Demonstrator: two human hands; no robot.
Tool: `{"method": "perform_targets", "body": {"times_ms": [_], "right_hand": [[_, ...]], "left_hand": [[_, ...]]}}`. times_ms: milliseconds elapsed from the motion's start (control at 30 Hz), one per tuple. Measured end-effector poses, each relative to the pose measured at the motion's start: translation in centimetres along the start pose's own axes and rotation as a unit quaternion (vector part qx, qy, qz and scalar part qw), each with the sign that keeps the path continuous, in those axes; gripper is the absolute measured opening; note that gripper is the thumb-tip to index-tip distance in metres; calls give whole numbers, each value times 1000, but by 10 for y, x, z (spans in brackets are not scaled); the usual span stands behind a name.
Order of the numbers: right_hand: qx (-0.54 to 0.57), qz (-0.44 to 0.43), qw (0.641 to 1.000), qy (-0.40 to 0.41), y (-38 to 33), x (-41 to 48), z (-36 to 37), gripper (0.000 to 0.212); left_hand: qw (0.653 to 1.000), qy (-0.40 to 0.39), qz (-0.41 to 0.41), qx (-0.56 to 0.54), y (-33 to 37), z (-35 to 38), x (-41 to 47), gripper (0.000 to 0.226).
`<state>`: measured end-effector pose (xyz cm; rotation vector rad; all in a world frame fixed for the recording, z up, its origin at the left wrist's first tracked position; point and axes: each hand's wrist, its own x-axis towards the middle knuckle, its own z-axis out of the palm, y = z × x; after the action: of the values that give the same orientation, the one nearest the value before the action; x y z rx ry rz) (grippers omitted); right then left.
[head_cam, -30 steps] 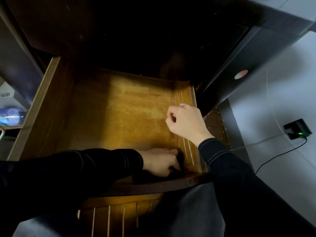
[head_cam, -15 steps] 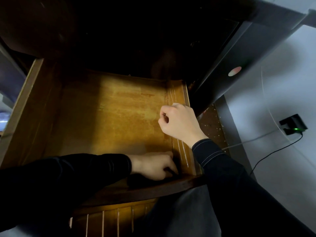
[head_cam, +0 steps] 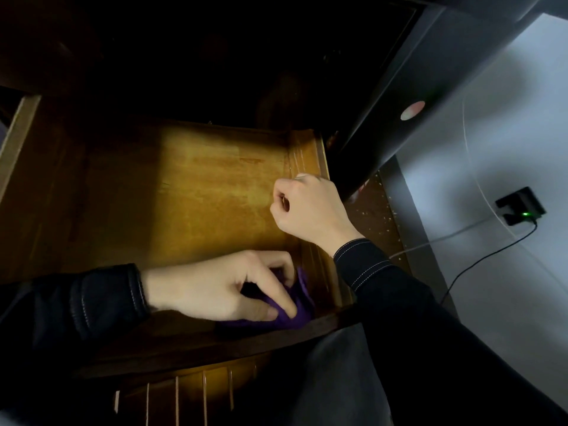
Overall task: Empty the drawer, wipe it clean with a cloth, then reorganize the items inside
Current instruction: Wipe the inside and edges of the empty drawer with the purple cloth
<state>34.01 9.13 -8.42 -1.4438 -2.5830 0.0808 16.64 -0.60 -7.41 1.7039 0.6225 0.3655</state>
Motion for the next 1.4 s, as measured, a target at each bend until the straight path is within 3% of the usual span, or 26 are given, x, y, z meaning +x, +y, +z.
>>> {"method": "perform_targets", "body": {"times_ms": [200,367,467,700,800,867,1000,1100,1267,1333,1400], "right_hand": [[-1,4,1000,-17,-1,1,-1,12],[1,-1,1000,-14,0,1,-1,12],[2,-4,1000,-9,1,1,0,13],[-1,-9,1000,-6,2,1,2,13],[-8,-11,1000,-4,2,0,2,14],[-8,-8,1000,-5,2,1,3,13],[7,-5,1000,0,2,0,1,12],[24,-2,1000,0,3,-1,-2,11],[104,38,994,-23,3,-2,-11,7],[218,91,971,-45,2,1,-20,9],[378,140,910,-98,-4,5,-32,22]], "left_hand": [[990,2,-2,141,2,15,13,26],[997,-2,-11,70,-4,3,0,22],[992,5,-12,124,-10,15,11,24],[982,-43,-93,160,-31,30,57,32],[950,-100,-143,259,-47,35,58,35],[955,-98,-161,227,-51,32,58,35],[970,-48,-198,129,-48,10,55,30],[970,55,-228,57,-44,-12,46,27],[924,252,-239,-161,-24,-43,22,20],[907,285,-227,-209,-17,-50,8,23],[900,309,-212,-224,-11,-59,-6,31]]}}
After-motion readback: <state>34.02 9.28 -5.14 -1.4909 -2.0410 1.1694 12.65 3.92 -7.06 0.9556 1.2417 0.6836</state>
